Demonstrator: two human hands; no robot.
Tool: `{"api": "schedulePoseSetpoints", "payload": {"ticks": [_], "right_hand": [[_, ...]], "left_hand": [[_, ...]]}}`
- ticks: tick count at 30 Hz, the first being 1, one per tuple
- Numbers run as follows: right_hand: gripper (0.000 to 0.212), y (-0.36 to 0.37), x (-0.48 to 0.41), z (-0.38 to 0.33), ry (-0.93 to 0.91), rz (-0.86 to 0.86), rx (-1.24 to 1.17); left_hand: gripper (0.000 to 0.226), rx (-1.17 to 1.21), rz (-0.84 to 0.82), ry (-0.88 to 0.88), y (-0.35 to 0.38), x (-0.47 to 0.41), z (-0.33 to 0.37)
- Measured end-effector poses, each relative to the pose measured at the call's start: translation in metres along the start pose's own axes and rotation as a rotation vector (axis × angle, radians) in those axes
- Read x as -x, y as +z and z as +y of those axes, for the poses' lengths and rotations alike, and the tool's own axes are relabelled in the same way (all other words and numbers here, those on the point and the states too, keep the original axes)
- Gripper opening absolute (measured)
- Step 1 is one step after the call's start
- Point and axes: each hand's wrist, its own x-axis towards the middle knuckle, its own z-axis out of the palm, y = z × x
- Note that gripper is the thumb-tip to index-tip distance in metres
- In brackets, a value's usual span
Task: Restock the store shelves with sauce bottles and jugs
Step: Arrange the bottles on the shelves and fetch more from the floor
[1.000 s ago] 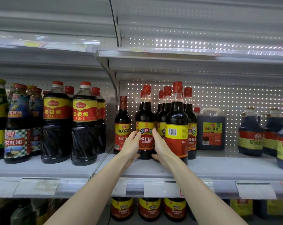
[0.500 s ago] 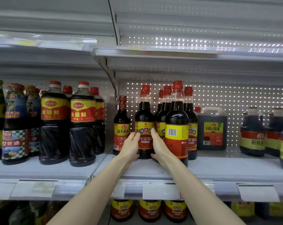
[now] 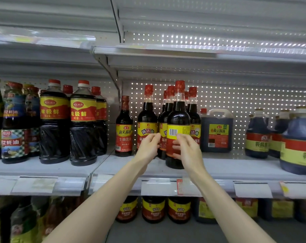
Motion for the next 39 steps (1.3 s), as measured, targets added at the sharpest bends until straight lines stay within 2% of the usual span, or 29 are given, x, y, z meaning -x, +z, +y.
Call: {"api": "schedulePoseSetpoints", "payload": {"ticks": [2,4,8,12,16,20,24,26,28,31,34,39], "right_hand": [[0.021,-0.014,0.000,0.001,-0.034,0.043,0.032],[0.032,-0.024,-0.003,0.001,-0.015,0.040,0.070],[0.049,-0.029,-0.006,0.000,0.056,-0.080,0.129],[0.053,-0.027,-0.009,-0.002,0.068,-0.096,0.168],[0.052,-0.028,-0.010,-0.003,0.088,-0.168,0.052],[0.039,-0.021,-0.012,-0.001,0.065,-0.226,0.022],[0.046,-0.013,-0.015,-0.001,0.094,-0.231,-0.003],[0.042,-0.012,-0.015,-0.002,0.100,-0.212,0.007],[0.042,-0.010,-0.013,0.000,0.078,-0.153,0.099],[0.056,-0.006,-0.008,0.004,0.043,-0.081,0.214],[0.060,-0.006,-0.005,0.003,0.009,-0.084,0.212],[0.049,-0.004,-0.009,0.004,0.025,-0.161,0.092]], "left_hand": [[0.028,0.001,-0.014,0.001,0.013,0.002,0.001],[0.033,0.009,-0.030,-0.016,0.022,0.000,0.001],[0.041,0.025,-0.039,-0.060,0.032,-0.002,0.003],[0.037,0.062,-0.069,-0.090,0.033,0.001,0.008],[0.029,-0.012,-0.022,-0.047,0.024,0.007,0.009],[0.025,-0.132,0.017,0.056,0.014,0.020,0.005],[0.020,-0.148,0.076,0.062,0.002,0.021,0.004],[0.022,-0.123,0.055,0.040,-0.002,0.017,0.003],[0.035,-0.085,0.000,0.003,-0.001,0.013,0.003],[0.048,0.000,-0.086,-0.083,0.002,0.010,0.002],[0.041,-0.002,-0.113,-0.057,0.003,0.010,0.002],[0.036,-0.141,-0.050,0.044,-0.009,0.018,0.001]]}}
